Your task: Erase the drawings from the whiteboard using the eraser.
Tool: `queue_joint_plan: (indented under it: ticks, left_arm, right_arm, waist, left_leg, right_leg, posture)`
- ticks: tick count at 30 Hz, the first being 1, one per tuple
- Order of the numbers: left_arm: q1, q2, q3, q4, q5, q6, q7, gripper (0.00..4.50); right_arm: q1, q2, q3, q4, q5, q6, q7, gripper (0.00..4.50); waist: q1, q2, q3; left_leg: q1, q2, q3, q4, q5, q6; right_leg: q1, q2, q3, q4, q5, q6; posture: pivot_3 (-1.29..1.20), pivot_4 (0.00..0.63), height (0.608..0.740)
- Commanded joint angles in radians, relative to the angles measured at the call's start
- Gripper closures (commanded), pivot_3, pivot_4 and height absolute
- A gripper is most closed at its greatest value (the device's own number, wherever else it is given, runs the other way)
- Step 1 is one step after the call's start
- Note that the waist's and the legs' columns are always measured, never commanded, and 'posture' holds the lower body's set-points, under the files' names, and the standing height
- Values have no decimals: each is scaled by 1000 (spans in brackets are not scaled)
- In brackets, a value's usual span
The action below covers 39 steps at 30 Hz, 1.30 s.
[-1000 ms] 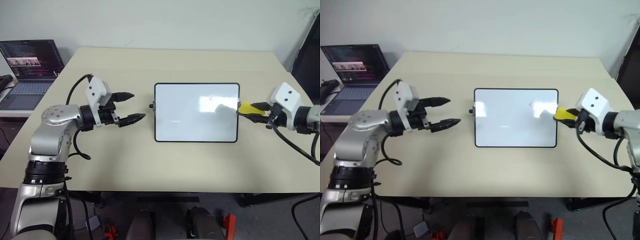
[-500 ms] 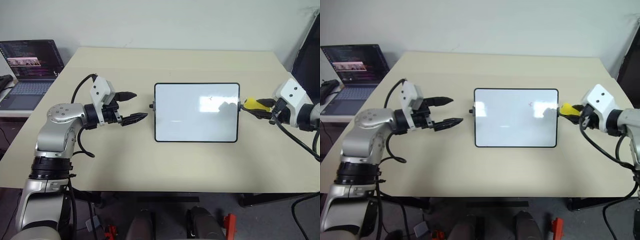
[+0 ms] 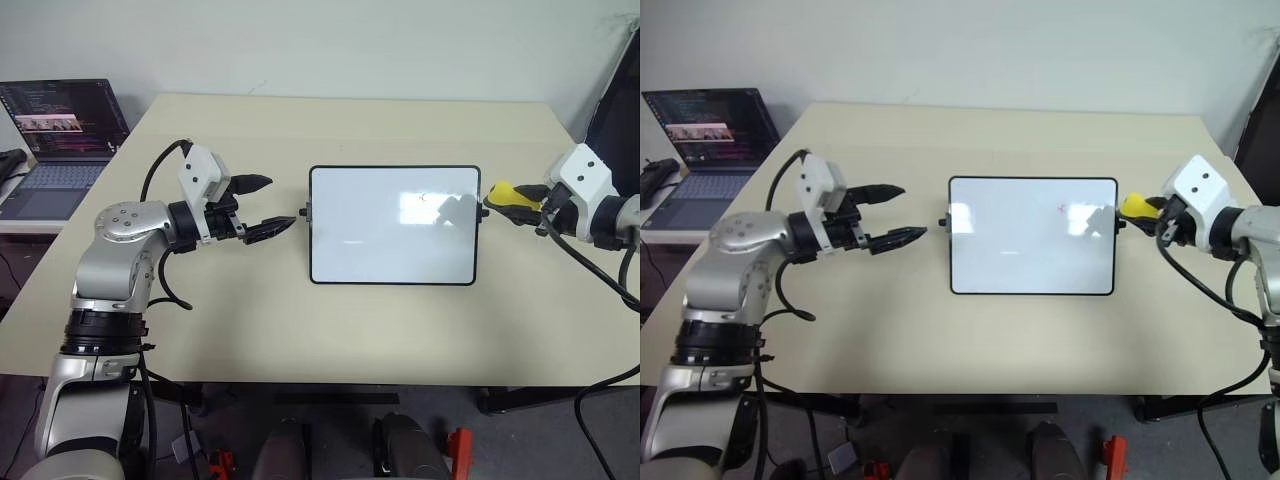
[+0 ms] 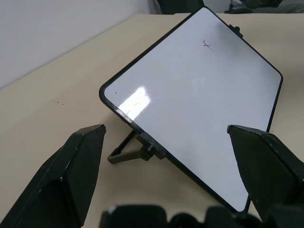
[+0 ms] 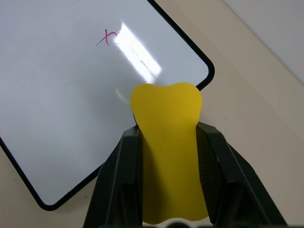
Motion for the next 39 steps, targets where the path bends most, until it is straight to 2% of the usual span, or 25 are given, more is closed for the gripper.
queue_joint_plan:
  ticks: [1, 8, 12, 17, 24, 29, 32, 36, 39]
  left_arm:
    - [-24, 2, 21, -5, 3, -18, 9, 0]
    - [-23, -4, 18, -11, 2, -14, 11, 0]
    - [-24, -3, 18, -8, 2, -13, 9, 0]
    - [-30, -11, 12, -1, 5, -15, 10, 0]
    - [-21, -9, 15, -6, 6, -13, 7, 0]
    - [-21, -7, 18, -8, 5, -11, 6, 0]
    - [-17, -6, 20, -11, 5, -10, 6, 0]
    - [-8, -8, 20, -22, 3, -5, 11, 0]
    - [-6, -8, 20, -24, 4, -5, 12, 0]
  right_arm:
    - [-51, 21, -7, -22, 22, -12, -15, 3303]
    - [-57, 61, 34, -51, 16, 0, -18, 3303]
    - [-91, 139, 72, -71, 7, 3, -64, 3303]
    - [-158, 245, 148, 73, -114, -57, -216, 3304]
    - [-197, 309, 226, 228, -208, -91, -279, 3304]
    - [-203, 341, 267, 288, -242, -79, -286, 3305]
    - [-197, 366, 302, 271, -264, -49, -278, 3305]
    - [-174, 438, 372, 166, -274, 20, -257, 3305]
    - [-144, 467, 406, 107, -271, 47, -230, 3305]
  waist:
    - [-2, 0, 0]
    - [1, 0, 0]
    - [-5, 0, 0]
    - [-7, 0, 0]
    - [-3, 0, 0]
    - [-12, 0, 0]
    - [-21, 0, 0]
    - [-31, -1, -1]
    - [-34, -1, -1]
  left_leg:
    - [0, 0, 0, 0, 0, 0]
    - [0, 0, 0, 0, 0, 0]
    - [0, 0, 0, 0, 0, 0]
    - [0, 0, 0, 1, 0, 0]
    - [0, 0, 0, 1, 0, 0]
    - [8, 0, 0, 1, 0, 0]
    - [11, 1, 0, 1, 0, 0]
    - [24, 2, 0, 1, 0, 0]
    - [25, 5, 0, 1, 1, 0]
  right_leg:
    - [0, 0, 0, 0, 0, 0]
    - [0, 0, 0, 0, 0, 0]
    - [0, 0, 0, 1, 0, 0]
    - [0, 0, 0, 1, 0, 0]
    - [0, 0, 0, 1, 0, 0]
    - [6, 1, 1, 2, 0, 0]
    - [11, 1, 1, 2, 1, 0]
    - [21, 3, 2, 1, -1, 2]
    - [22, 7, 3, 2, 0, 2]
  posture:
    - [0, 150, 740]
    - [0, 150, 740]
    - [0, 150, 740]
    - [0, 150, 740]
    - [0, 150, 740]
    - [0, 150, 740]
    - [0, 150, 740]
    - [0, 150, 740]
    - [0, 150, 740]
